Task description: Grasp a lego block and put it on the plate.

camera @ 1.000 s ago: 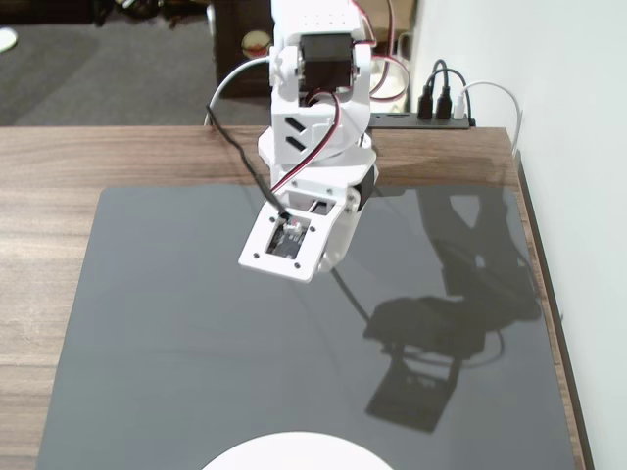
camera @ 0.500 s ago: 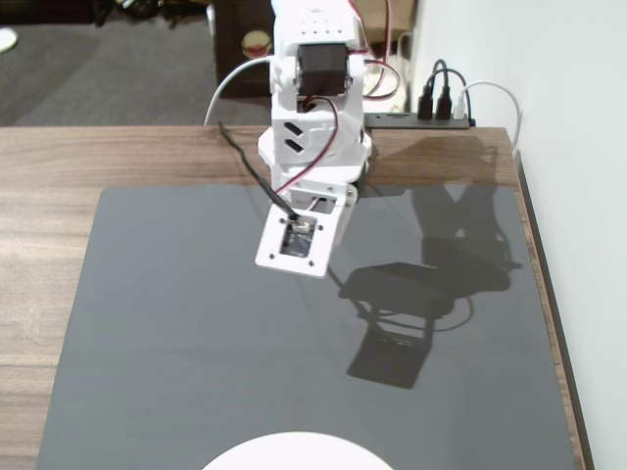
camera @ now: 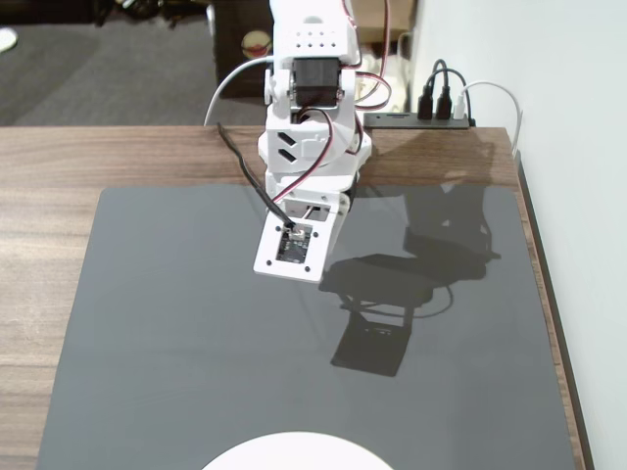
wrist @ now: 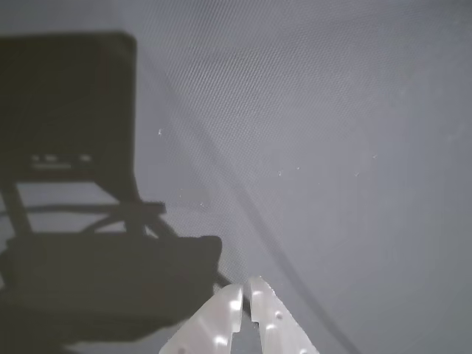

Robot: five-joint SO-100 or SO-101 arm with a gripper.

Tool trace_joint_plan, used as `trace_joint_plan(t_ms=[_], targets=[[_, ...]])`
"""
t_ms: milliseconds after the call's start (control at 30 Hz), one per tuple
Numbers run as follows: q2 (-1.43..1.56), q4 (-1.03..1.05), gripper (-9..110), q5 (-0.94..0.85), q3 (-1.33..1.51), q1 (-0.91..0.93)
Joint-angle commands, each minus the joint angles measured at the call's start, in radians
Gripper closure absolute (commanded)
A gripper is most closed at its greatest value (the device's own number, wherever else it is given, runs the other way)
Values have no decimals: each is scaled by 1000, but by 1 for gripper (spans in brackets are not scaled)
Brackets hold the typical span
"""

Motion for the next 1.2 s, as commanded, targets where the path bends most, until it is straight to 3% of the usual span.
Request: trace_joint_plan(t_ms=[0,633,1167], targets=[[57,-20,101,14,35,-12],[276,-117,101,282,255,-77],[528,-170,101,706,399,-81]])
